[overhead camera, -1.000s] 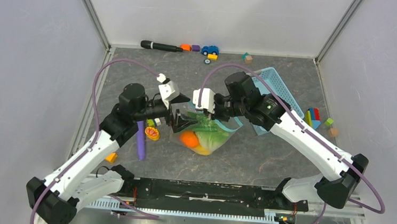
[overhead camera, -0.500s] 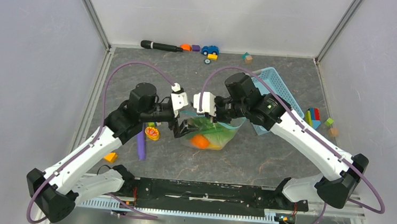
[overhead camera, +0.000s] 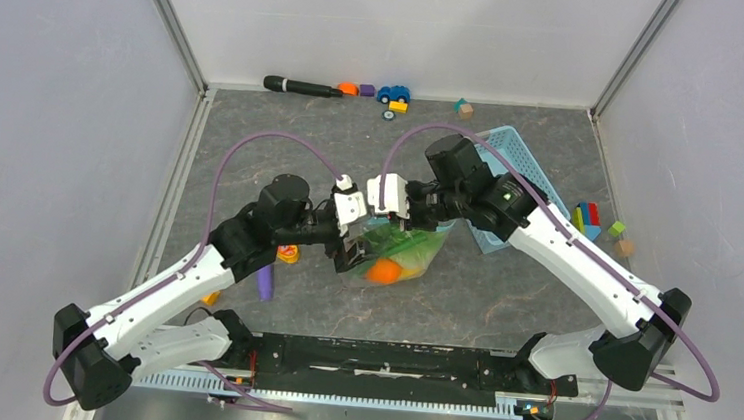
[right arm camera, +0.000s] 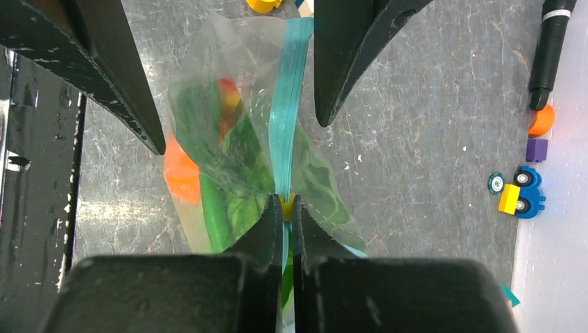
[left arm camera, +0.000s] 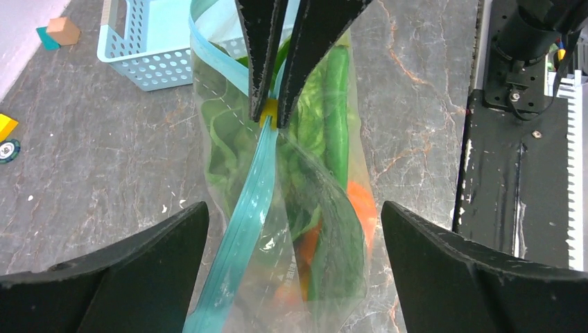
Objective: Place the food in the zip-top bag and seal the zipper
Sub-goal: Zip the zipper food storage bag at the center of the board.
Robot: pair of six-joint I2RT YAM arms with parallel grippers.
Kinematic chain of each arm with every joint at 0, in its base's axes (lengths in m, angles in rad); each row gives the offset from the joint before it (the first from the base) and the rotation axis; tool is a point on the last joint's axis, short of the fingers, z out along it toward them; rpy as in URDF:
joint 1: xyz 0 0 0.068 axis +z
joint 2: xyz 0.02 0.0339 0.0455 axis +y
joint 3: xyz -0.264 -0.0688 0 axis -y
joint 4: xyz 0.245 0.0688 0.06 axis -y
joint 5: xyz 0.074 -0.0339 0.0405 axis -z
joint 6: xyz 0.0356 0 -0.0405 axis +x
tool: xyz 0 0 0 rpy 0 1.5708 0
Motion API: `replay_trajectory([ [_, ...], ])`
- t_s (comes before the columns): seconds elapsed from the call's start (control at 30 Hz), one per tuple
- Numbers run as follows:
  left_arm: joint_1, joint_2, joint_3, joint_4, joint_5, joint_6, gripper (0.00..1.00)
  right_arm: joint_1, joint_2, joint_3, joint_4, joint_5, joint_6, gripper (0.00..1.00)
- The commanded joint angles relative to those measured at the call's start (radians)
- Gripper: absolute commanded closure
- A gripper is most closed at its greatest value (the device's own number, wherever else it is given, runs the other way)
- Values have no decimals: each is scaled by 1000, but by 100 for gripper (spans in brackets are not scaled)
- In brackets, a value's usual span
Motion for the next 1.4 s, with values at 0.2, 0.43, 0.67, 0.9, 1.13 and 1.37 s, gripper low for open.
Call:
replay_trajectory([
  [0.2, -64, 60, -9, 50, -90, -37, 18, 24, -15, 6, 78, -55, -38, 100],
  [0.43, -75, 28, -36, 50, -105, -36, 41, 24, -21, 11, 95, -43, -1, 100],
  [0.67, -85, 30, -39, 47, -132, -42, 66, 25, -36, -1, 108, -60, 13, 100],
  [0.9, -91, 13, -33, 64, -236, -121, 98, 24, -59, -22, 98, 43, -26, 100],
  [1.13, -91, -102, -134, 118, -336, -193, 98, 20, -71, -62, 75, 367, -32, 100],
  [1.37, -91, -116, -164, 100, -398, -230, 98, -61, -86, -91, 73, 535, -39, 100],
])
